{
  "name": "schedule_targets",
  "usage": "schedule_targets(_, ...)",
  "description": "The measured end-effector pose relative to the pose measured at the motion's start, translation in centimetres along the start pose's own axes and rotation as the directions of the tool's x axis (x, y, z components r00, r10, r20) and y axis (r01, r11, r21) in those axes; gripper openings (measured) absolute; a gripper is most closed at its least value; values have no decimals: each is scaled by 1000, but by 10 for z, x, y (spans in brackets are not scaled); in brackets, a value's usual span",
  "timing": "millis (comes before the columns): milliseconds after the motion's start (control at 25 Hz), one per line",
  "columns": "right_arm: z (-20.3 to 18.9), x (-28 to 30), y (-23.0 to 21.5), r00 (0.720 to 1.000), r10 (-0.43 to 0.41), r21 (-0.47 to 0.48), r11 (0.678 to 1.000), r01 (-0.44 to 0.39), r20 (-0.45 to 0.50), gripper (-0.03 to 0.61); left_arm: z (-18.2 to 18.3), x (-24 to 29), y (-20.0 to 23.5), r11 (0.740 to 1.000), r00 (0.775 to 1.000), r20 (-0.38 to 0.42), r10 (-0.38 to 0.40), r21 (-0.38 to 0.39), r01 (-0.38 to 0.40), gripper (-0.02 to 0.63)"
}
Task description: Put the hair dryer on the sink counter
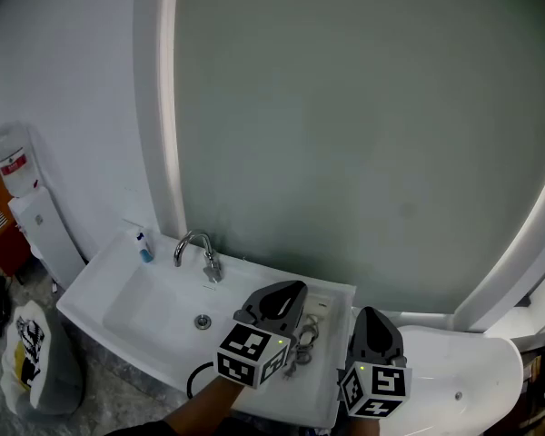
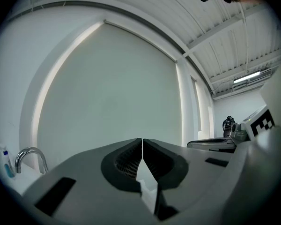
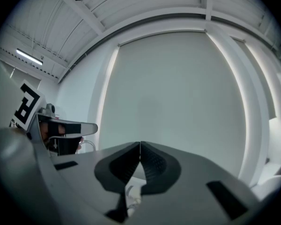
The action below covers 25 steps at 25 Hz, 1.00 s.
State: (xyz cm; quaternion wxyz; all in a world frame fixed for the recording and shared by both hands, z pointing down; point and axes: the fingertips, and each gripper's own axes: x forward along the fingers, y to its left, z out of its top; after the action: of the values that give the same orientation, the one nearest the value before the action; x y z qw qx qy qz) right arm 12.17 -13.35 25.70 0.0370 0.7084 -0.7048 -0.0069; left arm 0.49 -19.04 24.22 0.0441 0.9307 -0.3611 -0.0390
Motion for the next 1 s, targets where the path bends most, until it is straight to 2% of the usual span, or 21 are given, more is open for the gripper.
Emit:
schedule_targets(320,-5,0,0,1000,-11,14,1000,11,4,21,-9,0,4,1000,1000,-27,12,0,-12,17)
schedule_targets(720,-10,1,2,1000,-8,-19,1000,8,-8,20,-17,2,7,1000,999,-50,15,-5,-15,17)
schedule_targets(1000,-15,-1,4,1000,-15,-10,1000,15,-20,20,-19,-1,7,1000,999,-46,17,-12,-18,17)
